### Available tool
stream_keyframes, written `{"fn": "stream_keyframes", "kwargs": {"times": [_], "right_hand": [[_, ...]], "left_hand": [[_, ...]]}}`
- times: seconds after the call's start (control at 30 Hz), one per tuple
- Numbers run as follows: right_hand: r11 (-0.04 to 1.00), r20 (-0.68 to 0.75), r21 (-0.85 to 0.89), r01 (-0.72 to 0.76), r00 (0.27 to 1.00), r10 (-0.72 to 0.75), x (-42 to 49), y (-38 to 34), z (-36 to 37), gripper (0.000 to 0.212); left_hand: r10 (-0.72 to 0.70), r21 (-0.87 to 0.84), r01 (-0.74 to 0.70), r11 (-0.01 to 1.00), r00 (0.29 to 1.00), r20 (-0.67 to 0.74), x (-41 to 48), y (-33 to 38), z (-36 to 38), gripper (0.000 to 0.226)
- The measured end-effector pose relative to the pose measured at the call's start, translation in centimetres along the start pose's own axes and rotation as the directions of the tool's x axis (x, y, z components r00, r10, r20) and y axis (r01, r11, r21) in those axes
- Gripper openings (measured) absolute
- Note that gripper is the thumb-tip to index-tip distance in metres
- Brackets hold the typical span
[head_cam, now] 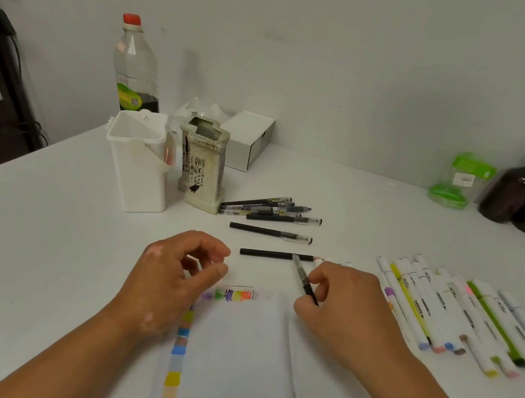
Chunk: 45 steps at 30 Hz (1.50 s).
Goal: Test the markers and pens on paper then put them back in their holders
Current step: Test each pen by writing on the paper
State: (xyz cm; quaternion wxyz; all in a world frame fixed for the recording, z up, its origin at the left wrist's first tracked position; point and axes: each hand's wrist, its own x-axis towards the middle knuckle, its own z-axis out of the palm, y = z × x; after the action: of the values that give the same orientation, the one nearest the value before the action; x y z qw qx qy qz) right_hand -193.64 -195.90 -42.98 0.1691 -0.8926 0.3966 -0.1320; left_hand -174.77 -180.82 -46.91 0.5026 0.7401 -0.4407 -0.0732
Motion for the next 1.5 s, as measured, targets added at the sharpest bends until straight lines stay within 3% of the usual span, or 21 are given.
{"fn": "stream_keyframes", "kwargs": {"times": [0.17, 0.3, 0.43, 0.67, 0.77, 0.87, 0.97, 1.07, 1.13, 1.2, 1.27, 1.43, 1.5], "right_hand": [[0.99, -0.005, -0.138, -0.024, 1.0, 0.024, -0.1, 0.6, 0.7, 0.015], [0.989, -0.039, -0.14, -0.043, 0.998, 0.038, 0.0, 0.7, 0.5, 0.009], [0.969, -0.111, -0.235, 0.075, 0.988, -0.104, 2.6, 0.3, -0.1, 0.017], [0.827, 0.186, -0.441, 0.349, 0.937, -0.297, 7.7, -1.5, 1.9, 0.03], [0.798, 0.2, -0.472, 0.374, 0.927, -0.316, 8.4, -1.6, 2.4, 0.036], [0.788, 0.126, -0.452, 0.418, 0.905, -0.407, 8.5, -1.6, 1.9, 0.039], [0.888, -0.087, -0.24, 0.393, 0.902, -0.423, 7.7, -2.0, 0.1, 0.032], [0.937, -0.245, 0.124, 0.325, 0.926, -0.289, 5.8, -2.3, -2.2, 0.008], [0.862, -0.194, 0.451, 0.231, 0.968, -0.157, 3.8, -2.3, -3.0, 0.008], [0.737, -0.076, 0.666, 0.111, 0.994, -0.081, 1.7, -2.3, -2.9, 0.014], [0.691, -0.012, 0.722, 0.04, 0.999, -0.045, 0.4, -1.9, -2.0, 0.021], [0.72, 0.021, 0.693, -0.038, 0.999, 0.034, -0.2, -1.3, 1.0, 0.022], [0.753, 0.024, 0.658, -0.018, 1.0, 0.002, -0.1, -1.3, 1.7, 0.022]], "left_hand": [[-0.005, 0.004, 0.005, 1.0, 0.999, -0.038, 0.0, -0.3, 0.0, 0.01], [0.002, -0.017, -0.003, 1.0, 0.997, -0.076, 0.1, -0.7, -0.2, 0.014], [0.008, -0.017, -0.009, 1.0, 0.997, -0.08, 0.1, -0.7, -0.2, 0.015], [0.019, 0.038, -0.022, 0.999, 0.997, 0.08, -0.1, -0.4, -0.3, 0.013], [0.041, 0.122, -0.06, 0.991, 0.988, 0.147, -0.2, -0.5, -0.4, 0.012], [0.071, 0.206, -0.126, 0.97, 0.965, 0.254, -0.1, -0.7, -0.3, 0.028], [0.1, 0.274, -0.199, 0.941, 0.936, 0.339, -0.1, -0.9, -0.1, 0.052], [0.105, 0.326, -0.243, 0.914, 0.916, 0.388, 0.0, -0.8, 0.1, 0.059], [0.11, 0.335, -0.26, 0.905, 0.906, 0.408, 0.0, -0.8, 0.1, 0.054], [0.118, 0.338, -0.277, 0.9, 0.899, 0.422, -0.1, -0.9, 0.1, 0.051], [0.12, 0.342, -0.284, 0.896, 0.895, 0.43, -0.2, -1.0, 0.1, 0.051], [0.12, 0.352, -0.287, 0.891, 0.897, 0.426, -0.2, -1.0, 0.3, 0.049], [0.117, 0.359, -0.285, 0.889, 0.899, 0.423, -0.2, -1.0, 0.3, 0.049]]}}
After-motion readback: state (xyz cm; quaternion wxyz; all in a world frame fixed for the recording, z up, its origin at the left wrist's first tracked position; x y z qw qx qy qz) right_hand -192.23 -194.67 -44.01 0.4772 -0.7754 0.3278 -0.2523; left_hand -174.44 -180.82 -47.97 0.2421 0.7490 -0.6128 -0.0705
